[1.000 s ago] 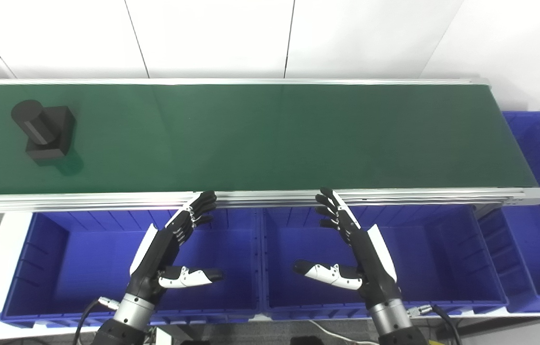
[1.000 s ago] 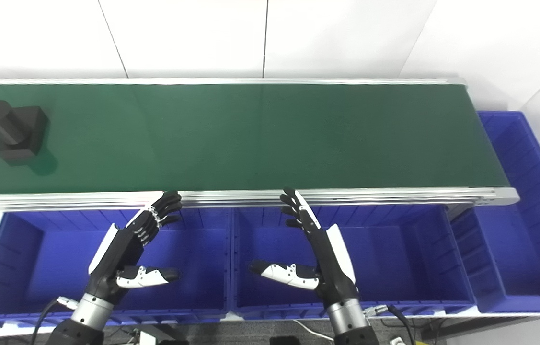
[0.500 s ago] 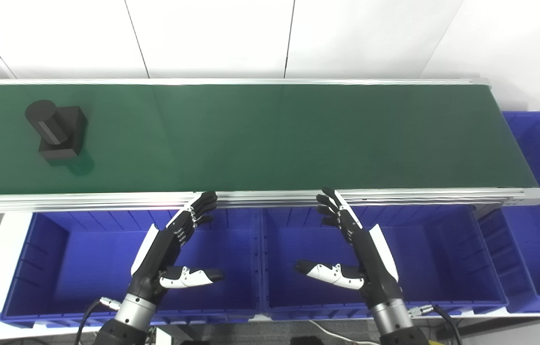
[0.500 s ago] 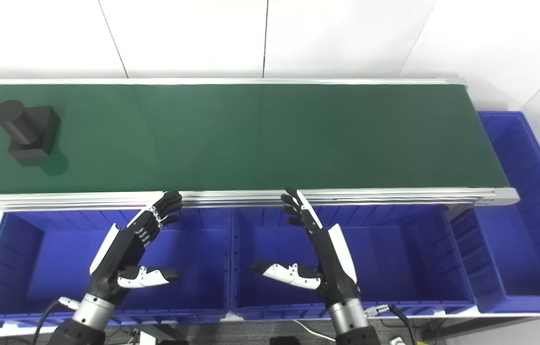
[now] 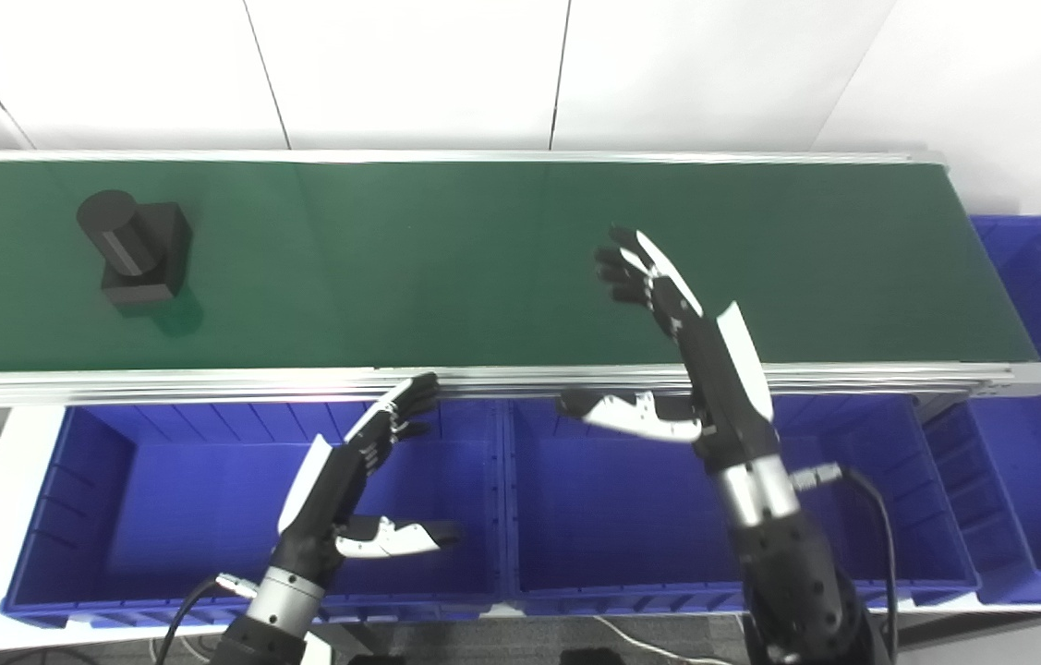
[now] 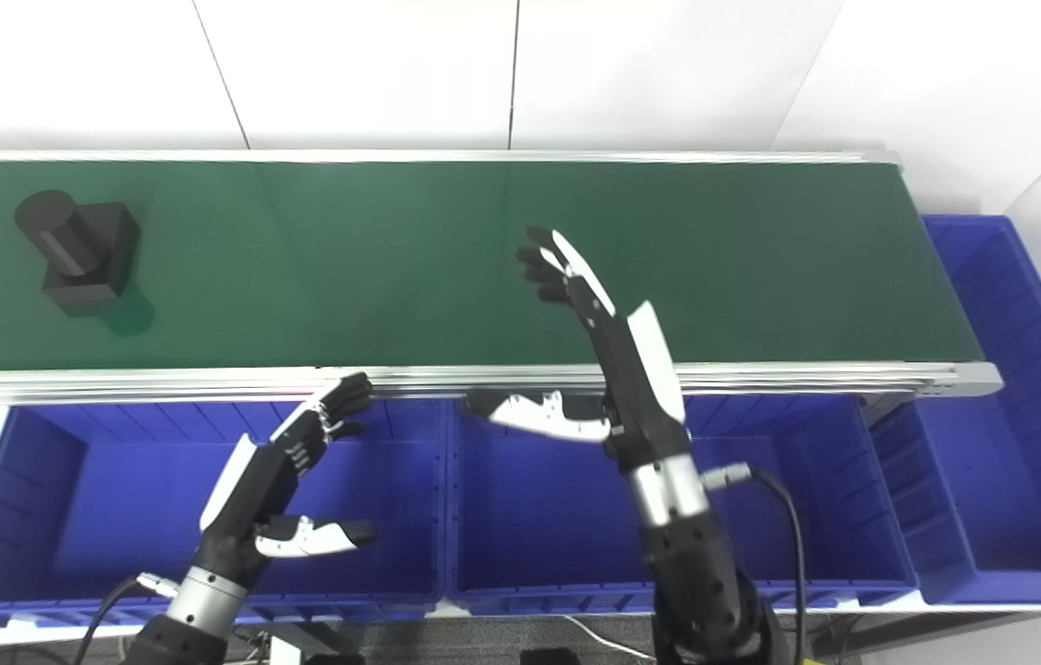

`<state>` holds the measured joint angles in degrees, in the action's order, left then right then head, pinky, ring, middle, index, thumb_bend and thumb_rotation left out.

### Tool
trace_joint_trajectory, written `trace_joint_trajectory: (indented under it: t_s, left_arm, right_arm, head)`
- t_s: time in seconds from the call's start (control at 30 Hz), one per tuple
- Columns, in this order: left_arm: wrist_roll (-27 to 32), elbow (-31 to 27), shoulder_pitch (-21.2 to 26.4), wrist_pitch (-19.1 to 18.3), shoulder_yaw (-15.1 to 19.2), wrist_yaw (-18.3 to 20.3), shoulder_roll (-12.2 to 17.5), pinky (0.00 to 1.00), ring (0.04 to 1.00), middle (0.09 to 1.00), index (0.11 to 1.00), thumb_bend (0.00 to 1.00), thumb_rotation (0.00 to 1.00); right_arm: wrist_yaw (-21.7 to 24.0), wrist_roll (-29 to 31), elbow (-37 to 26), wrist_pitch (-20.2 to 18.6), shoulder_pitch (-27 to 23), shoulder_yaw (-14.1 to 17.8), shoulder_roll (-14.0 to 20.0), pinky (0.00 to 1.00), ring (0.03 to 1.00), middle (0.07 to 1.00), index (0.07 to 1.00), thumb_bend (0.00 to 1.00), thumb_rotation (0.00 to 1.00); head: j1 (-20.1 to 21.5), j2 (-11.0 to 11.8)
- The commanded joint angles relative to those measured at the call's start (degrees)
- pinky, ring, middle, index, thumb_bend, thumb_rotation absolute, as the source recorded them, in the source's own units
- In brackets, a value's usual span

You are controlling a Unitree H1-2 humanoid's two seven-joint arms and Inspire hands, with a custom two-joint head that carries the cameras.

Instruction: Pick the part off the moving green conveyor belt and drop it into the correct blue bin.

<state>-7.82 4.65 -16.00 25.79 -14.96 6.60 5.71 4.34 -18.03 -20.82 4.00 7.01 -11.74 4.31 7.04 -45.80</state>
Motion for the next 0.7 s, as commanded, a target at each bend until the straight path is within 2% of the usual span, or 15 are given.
trace_joint_trajectory:
  t_s: [0.0,0.3,0.47,0.67]
  left_arm:
    - [-1.6,-1.0,0.8,1.1,-1.5,-3.7,0.8,0.81,0.877,0.895,0.885,0.92,0.42]
    - [-11.1,-1.2,2.0,1.1,-9.6,-18.7,3.9,0.81,0.870,0.899,0.865,0.92,0.46]
    - [-13.4,0.0,3.2,1.1,-13.4,-25.7,5.9,0.86,0.882,0.898,0.865,0.89,0.45]
    - [-13.6,2.8,5.1,1.1,-18.0,-32.8,6.8,0.87,0.882,0.886,0.859,0.89,0.43]
  right_arm:
    - [0.5,0.0,-0.9,-1.4,-2.3,0.3,-0.3,0.77,0.831,0.855,0.925,0.83,0.45]
    - [3.4,-0.9,0.7,-5.3,-8.1,0.3,0.9,0.74,0.797,0.843,0.924,0.83,0.43]
    - [6.3,-1.8,1.1,-8.1,-12.0,-0.9,1.9,0.72,0.790,0.841,0.924,0.81,0.41]
    - [8.2,-3.6,2.5,-11.0,-16.6,-2.5,1.8,0.70,0.789,0.850,0.918,0.84,0.40]
  head:
    - [-0.2,0.0]
    - [-6.6,2.9]
    - [-9.8,5.2]
    - [-11.9,7.3]
